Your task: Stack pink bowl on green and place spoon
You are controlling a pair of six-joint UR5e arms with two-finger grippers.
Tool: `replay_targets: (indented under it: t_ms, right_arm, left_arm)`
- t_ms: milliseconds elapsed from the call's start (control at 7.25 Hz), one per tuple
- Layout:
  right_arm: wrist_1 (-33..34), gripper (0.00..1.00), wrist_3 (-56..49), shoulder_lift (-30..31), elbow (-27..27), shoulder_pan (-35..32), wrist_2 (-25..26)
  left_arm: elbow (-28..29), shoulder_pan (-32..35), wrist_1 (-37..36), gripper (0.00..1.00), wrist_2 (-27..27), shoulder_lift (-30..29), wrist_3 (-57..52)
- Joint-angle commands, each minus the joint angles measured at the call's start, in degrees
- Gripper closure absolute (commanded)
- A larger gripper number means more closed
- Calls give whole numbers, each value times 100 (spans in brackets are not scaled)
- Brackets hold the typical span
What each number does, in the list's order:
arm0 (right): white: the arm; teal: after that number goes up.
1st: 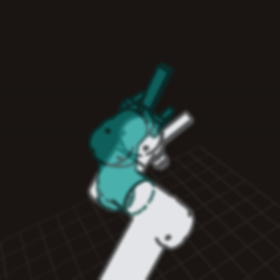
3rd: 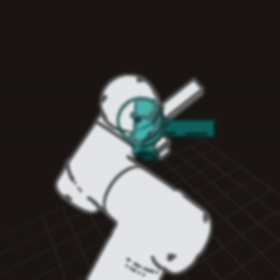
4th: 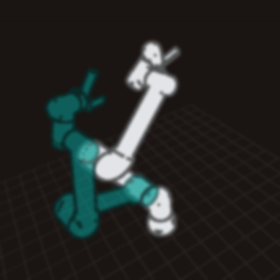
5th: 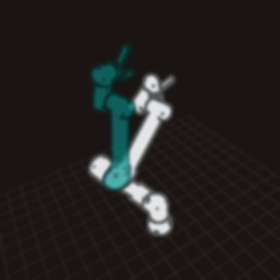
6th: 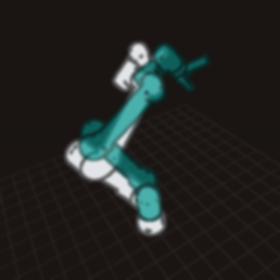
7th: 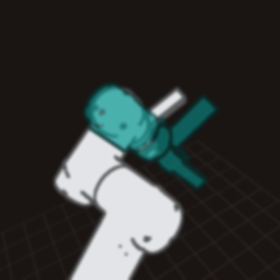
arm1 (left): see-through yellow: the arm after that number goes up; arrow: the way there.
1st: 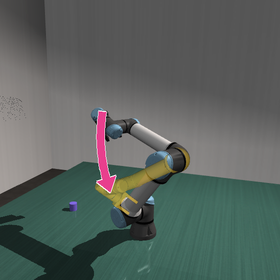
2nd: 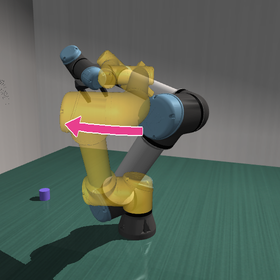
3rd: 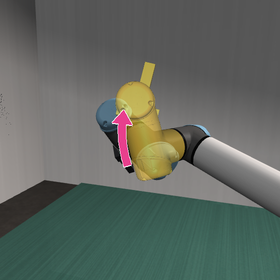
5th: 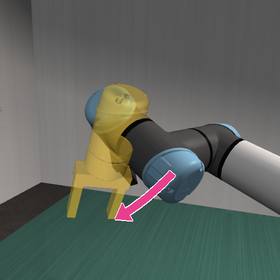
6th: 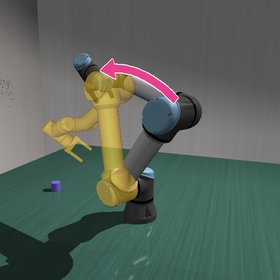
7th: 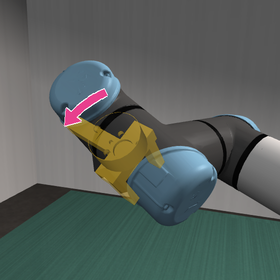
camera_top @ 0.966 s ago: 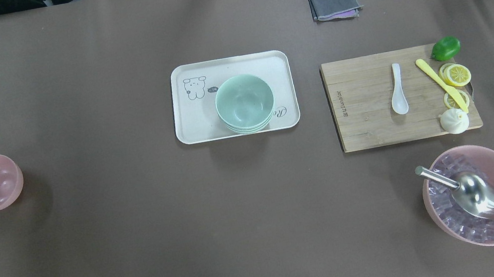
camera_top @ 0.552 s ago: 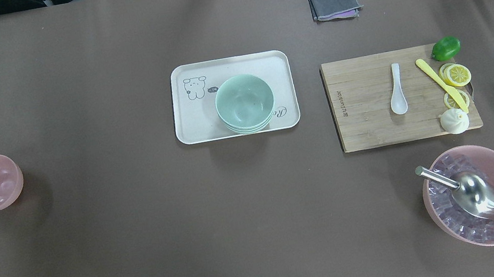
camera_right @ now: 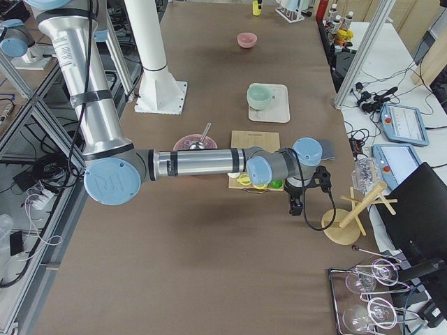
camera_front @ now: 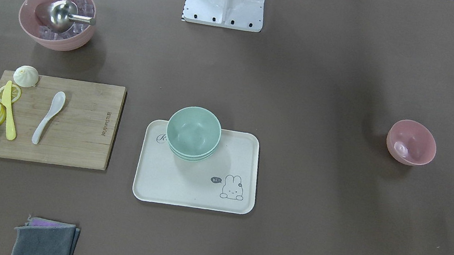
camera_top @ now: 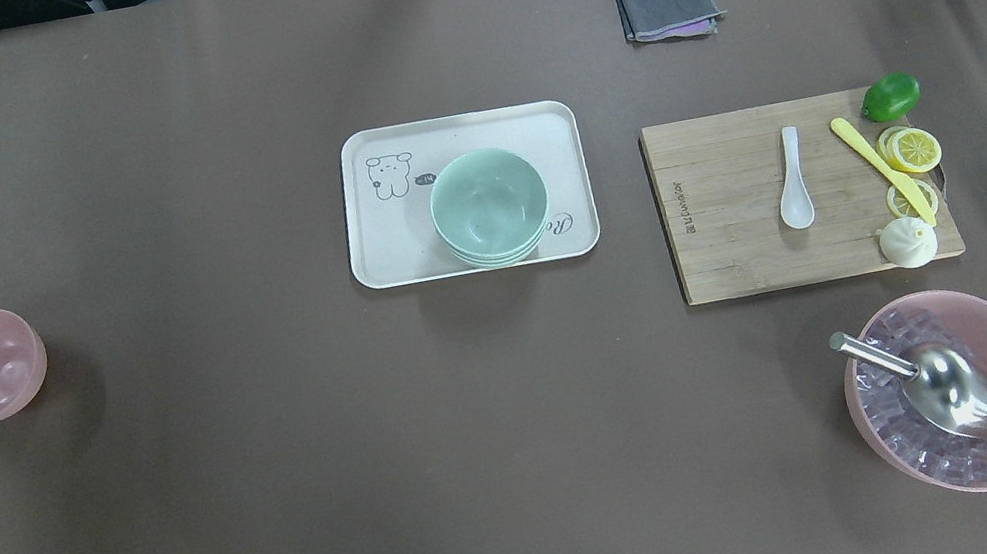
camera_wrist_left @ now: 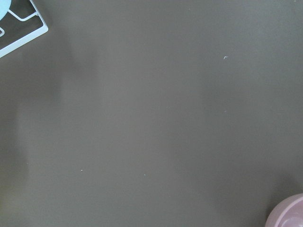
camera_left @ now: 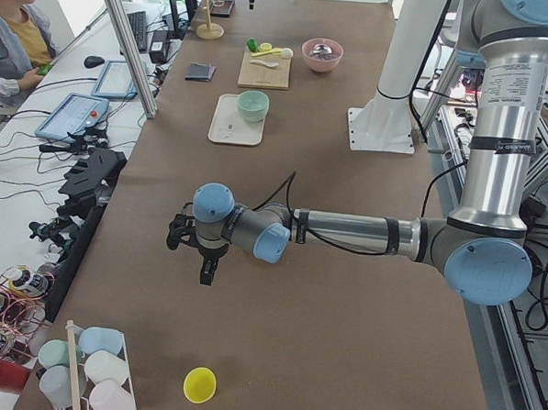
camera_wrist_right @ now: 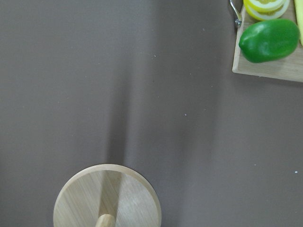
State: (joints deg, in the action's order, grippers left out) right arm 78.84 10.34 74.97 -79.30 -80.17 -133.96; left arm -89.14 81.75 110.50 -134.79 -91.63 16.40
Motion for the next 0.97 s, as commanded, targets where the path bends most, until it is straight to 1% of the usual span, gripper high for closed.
replay_targets:
  t_ms: [0, 138, 414, 552, 690, 828]
  right_arm:
    - [-9, 0, 65, 0, -164, 71, 2]
    - [-1, 0, 65, 148, -364, 54, 28]
    - [-9, 0, 187, 245, -454, 54, 2]
    - [-1, 0, 406, 255, -637, 71, 63]
    - [-9, 0, 443, 255, -517, 315, 272]
    - [-1, 0, 565, 255, -516, 387, 248]
  left_arm:
    - [-199, -97, 103, 2, -3, 22, 56]
    - [-383, -98, 94, 2, 5, 100, 56]
    - [-534, -133, 68, 2, -90, 127, 65]
    - [-508, -403, 51, 2, -126, 223, 74]
    - [-308, -588, 94, 2, -100, 259, 82]
    - [-253, -816, 68, 2, -100, 233, 74]
